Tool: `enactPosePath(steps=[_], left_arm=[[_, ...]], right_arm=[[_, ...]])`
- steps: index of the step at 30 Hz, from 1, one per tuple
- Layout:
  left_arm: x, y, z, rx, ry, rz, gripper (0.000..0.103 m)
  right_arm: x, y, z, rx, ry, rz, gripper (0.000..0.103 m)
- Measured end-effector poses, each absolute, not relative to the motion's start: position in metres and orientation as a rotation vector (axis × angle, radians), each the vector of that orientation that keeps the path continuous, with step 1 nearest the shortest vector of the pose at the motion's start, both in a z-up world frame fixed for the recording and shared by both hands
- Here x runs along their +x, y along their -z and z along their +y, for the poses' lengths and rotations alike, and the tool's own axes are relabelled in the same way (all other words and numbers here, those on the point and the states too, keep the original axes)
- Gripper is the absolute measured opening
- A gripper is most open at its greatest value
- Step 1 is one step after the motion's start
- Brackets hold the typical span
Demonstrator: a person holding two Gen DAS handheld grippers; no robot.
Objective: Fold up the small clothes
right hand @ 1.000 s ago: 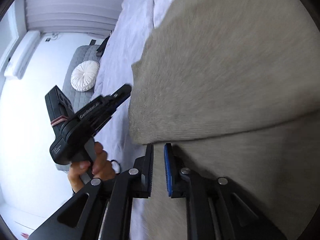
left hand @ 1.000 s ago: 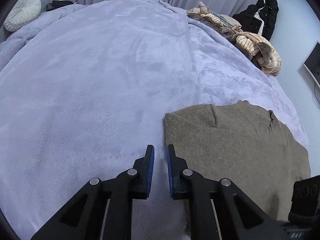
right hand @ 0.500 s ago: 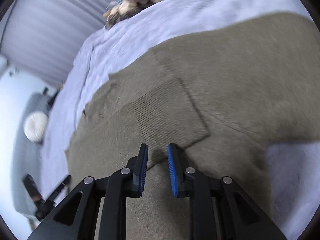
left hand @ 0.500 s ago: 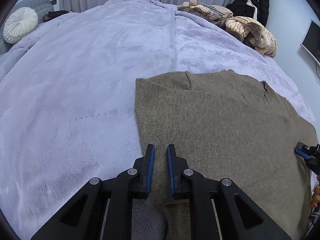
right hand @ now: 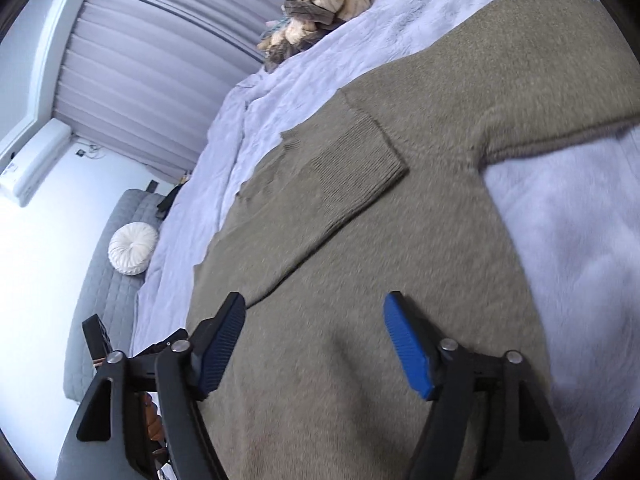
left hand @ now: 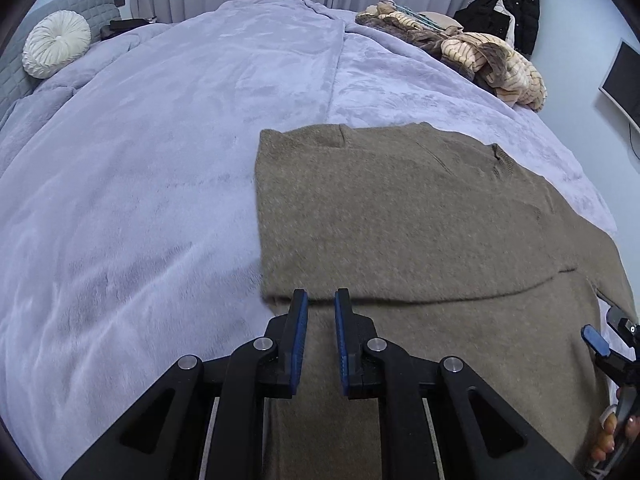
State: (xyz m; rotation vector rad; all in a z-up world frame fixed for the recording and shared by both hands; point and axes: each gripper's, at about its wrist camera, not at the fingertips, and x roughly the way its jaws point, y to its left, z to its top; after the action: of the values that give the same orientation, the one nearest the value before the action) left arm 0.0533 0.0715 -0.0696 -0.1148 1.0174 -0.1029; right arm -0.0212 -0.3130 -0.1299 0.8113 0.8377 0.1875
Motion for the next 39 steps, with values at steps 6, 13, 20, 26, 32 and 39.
enactPosePath(steps=[6,13,20,26,32,39], left_arm=[[0.013,0.073,0.046,-0.082,0.091,1.007,0.088],[-0.023,0.060,0.029,-0.036,0.085,0.938,0.097],[-0.046,0.060,0.019,-0.020,0.070,0.919,0.103],[-0.055,0.058,0.010,-0.009,0.069,0.920,0.103],[-0.053,0.063,0.007,-0.026,0.072,0.961,0.103],[-0.050,0.055,-0.005,-0.068,0.108,0.974,0.103]], right_arm=[[-0.047,0.130,-0.307,0.769,-0.215,0.790,0.080],[-0.065,0.126,-0.297,0.695,-0.207,0.777,0.082],[-0.084,0.120,-0.297,0.717,-0.232,0.783,0.082],[-0.099,0.119,-0.311,0.776,-0.248,0.792,0.082],[-0.109,0.109,-0.334,0.829,-0.243,0.772,0.082],[-0.119,0.104,-0.393,0.913,-0.139,0.731,0.082]])
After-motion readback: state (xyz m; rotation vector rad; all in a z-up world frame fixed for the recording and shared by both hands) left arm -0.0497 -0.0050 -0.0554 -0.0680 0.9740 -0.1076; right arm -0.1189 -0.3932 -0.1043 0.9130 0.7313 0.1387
